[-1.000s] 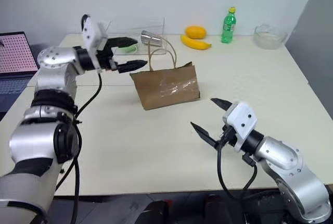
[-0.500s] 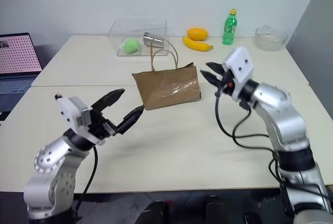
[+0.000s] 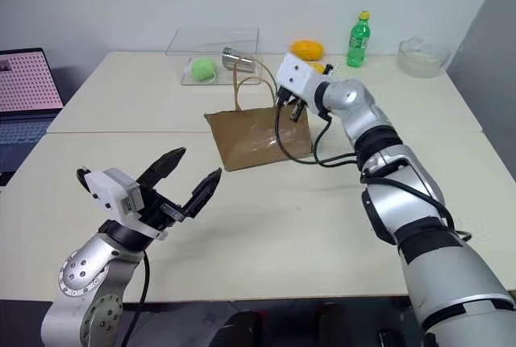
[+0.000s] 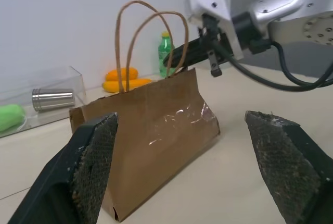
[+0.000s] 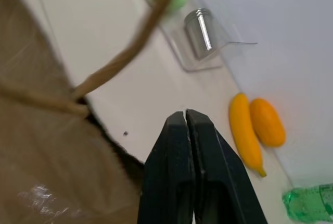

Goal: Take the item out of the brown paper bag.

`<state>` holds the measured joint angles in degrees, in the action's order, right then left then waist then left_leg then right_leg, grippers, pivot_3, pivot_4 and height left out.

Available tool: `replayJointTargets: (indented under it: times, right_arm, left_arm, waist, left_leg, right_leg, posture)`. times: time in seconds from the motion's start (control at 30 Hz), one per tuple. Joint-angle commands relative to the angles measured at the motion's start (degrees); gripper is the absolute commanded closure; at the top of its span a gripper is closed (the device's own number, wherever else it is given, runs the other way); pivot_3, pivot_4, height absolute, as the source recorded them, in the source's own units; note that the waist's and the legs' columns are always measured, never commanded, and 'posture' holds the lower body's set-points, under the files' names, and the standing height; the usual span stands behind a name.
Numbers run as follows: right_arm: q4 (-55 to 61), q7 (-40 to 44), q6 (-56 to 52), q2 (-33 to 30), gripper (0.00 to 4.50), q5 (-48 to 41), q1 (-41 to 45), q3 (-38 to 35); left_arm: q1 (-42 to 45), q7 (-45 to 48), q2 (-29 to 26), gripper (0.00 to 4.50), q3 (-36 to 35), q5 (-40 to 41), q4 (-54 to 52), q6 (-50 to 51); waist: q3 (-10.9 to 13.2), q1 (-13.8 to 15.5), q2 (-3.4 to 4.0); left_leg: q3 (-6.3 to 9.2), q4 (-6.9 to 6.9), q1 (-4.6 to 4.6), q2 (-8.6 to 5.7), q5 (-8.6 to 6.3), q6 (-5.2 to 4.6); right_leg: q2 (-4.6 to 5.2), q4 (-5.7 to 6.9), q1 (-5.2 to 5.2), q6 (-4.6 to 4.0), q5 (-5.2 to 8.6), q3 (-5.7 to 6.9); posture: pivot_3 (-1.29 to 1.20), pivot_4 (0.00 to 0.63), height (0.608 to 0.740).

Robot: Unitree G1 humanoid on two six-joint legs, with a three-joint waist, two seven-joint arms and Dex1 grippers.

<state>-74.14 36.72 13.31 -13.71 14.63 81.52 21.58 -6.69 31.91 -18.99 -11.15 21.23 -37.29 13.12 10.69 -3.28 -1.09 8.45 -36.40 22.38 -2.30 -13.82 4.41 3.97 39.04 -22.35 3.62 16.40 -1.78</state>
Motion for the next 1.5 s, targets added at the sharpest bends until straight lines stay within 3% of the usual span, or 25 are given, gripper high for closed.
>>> replayJointTargets:
  times: [0.03, 0.27, 0.4, 0.63, 0.7, 0.8, 1.03, 1.17, 1.3, 1.5]
  right_arm:
    - [0.99, 12.38, 4.9, -1.99, 4.45, -0.57, 0.7, -1.27]
    - [8.04, 32.88, 9.72, -6.13, 4.45, -2.91, -5.28, -1.82]
    - [16.79, 38.44, 8.16, -7.88, 4.45, -4.78, -11.33, -1.99]
    - [44.24, 44.58, -3.29, -12.29, 4.45, -11.84, -24.49, -3.84]
    - [51.32, 43.53, -8.07, -13.24, 4.5, -14.64, -26.74, -5.76]
    - [64.2, 40.88, -16.45, -15.17, 3.9, -18.94, -31.7, -9.11]
    - [98.42, 29.08, -40.38, -19.55, 1.46, -27.78, -53.84, -16.23]
    - [114.25, 21.19, -51.21, -20.22, 1.46, -32.37, -68.45, -19.35]
    - [121.84, 15.11, -55.57, -20.86, 1.46, -33.85, -78.37, -21.93]
    - [126.25, 9.9, -58.4, -21.81, 1.46, -36.11, -82.22, -23.12]
  left_arm:
    - [-2.74, 1.55, -1.86, 0.4, -0.21, -0.47, -0.51, -3.21]
    - [-8.46, 6.59, -6.1, 0.4, -0.72, 0.64, -0.54, -7.29]
    - [-11.32, 9.46, -8.32, 0.4, -1.94, 2.39, -0.81, -8.82]
    - [-11.39, 15.23, -13.13, 0.4, -3.92, 4.48, 1.21, -11.39]
    - [-10.0, 16.51, -14.88, 0.04, -3.37, 4.34, 2.32, -10.95]
    - [-4.97, 19.67, -18.09, 0.0, -0.75, 1.37, 6.26, -12.58]
    - [6.52, 25.46, -21.2, 0.0, 8.59, -9.26, 17.97, -25.02]
    - [12.31, 26.32, -19.96, 0.0, 13.29, -12.36, 25.02, -30.19]
    - [17.19, 28.07, -19.02, 0.0, 17.57, -14.94, 32.57, -36.05]
    - [24.78, 28.76, -16.49, 0.0, 22.48, -18.78, 43.17, -44.14]
  waist:
    - [0.01, -0.04, 0.01]
    - [0.0, -0.09, 0.01]
    - [0.01, -0.06, 0.02]
    - [0.03, 0.01, 0.05]
    - [0.04, 0.01, 0.06]
    - [0.03, 0.31, 0.05]
    - [0.0, 1.7, 0.0]
    - [0.0, 1.76, 0.01]
    - [0.0, 1.32, 0.0]
    - [-0.01, 1.4, -0.02]
  left_leg:
    - [-0.02, 0.0, -0.01, 0.01, -0.02, -0.04]
    - [-0.47, 0.32, -0.51, 0.09, -0.12, -0.23]
    - [-0.61, 0.34, -0.55, 0.14, -0.13, -0.24]
    - [-0.65, 0.33, -0.56, 0.2, -0.14, -0.24]
    - [-0.65, 0.33, -0.54, 0.2, -0.14, -0.24]
    - [-0.58, 0.34, -0.54, 0.26, -0.14, -0.24]
    - [-0.61, 0.35, -0.47, 0.26, -0.16, -0.25]
    - [-0.6, 0.36, -0.43, 0.26, -0.18, -0.26]
    - [-0.74, 0.33, -0.53, 0.4, -0.18, -0.27]
    - [-0.75, 0.28, -0.53, 0.69, -0.17, -0.26]
  right_leg:
    - [-0.01, 0.0, -0.01, 0.01, 0.0, -0.03]
    - [-0.05, 0.02, 0.09, 0.01, 0.0, -0.37]
    - [-0.08, 0.01, 0.08, 0.02, 0.0, -0.5]
    - [-0.12, 0.0, 0.06, 0.02, 0.0, -0.55]
    - [-0.12, 0.0, 0.06, 0.03, 0.0, -0.54]
    - [-0.19, 0.0, 0.08, 0.03, 0.0, -0.49]
    - [-0.21, -0.12, 0.08, 0.04, 0.0, -0.5]
    - [-0.21, -0.13, 0.07, 0.06, 0.01, -0.49]
    - [-0.32, -0.12, 0.09, 0.09, 0.01, -0.56]
    - [-0.62, -0.17, 0.13, 0.18, -0.03, -0.57]
  posture:
    - [0.0, 0.15, 0.74]
    - [0.0, 0.15, 0.74]
    - [0.0, 0.15, 0.74]
    - [0.0, 0.15, 0.74]
    - [0.0, 0.15, 0.74]
    - [0.0, 0.15, 0.74]
    - [0.0, 0.15, 0.74]
    - [0.0, 0.15, 0.74]
    - [0.0, 0.15, 0.74]
    - [0.0, 0.15, 0.74]
